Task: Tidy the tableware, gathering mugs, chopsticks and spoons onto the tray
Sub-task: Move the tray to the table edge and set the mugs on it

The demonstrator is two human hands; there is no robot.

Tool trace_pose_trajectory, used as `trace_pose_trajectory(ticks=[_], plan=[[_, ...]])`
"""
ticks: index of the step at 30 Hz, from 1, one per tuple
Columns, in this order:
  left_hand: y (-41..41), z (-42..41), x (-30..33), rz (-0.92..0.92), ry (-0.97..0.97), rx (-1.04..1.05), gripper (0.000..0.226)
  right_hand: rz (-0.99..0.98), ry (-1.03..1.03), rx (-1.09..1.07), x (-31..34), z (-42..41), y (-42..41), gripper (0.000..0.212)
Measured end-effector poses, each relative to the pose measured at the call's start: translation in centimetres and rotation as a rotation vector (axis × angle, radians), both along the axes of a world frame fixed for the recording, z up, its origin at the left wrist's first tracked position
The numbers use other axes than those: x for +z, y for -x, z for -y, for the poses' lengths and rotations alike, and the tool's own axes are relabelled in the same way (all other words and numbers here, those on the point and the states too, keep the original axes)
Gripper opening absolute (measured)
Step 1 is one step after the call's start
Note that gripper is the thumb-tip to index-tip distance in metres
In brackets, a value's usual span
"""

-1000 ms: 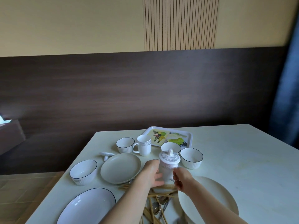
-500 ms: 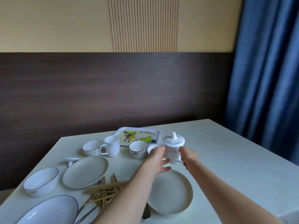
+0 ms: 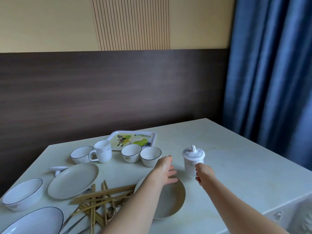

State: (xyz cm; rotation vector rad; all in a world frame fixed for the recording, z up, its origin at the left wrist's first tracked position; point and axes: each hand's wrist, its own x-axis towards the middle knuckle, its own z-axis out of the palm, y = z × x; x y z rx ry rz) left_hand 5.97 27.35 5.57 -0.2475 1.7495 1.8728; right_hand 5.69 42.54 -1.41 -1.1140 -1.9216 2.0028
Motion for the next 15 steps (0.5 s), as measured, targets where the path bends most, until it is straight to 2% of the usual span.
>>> trace_pose_trajectory(ticks=[2, 15], plan=[[-0.1, 0.0, -0.2, 0.001, 0.014, -0.004, 0.049, 0.006, 0.024, -0.010, -0.2, 0.2, -0.1, 0.008], [0.3, 1.7, -0.6, -0.002, 0.046, 0.006, 0.047, 0.034, 0.067, -0.015, -0.3, 1.2, -0.9, 0.019]])
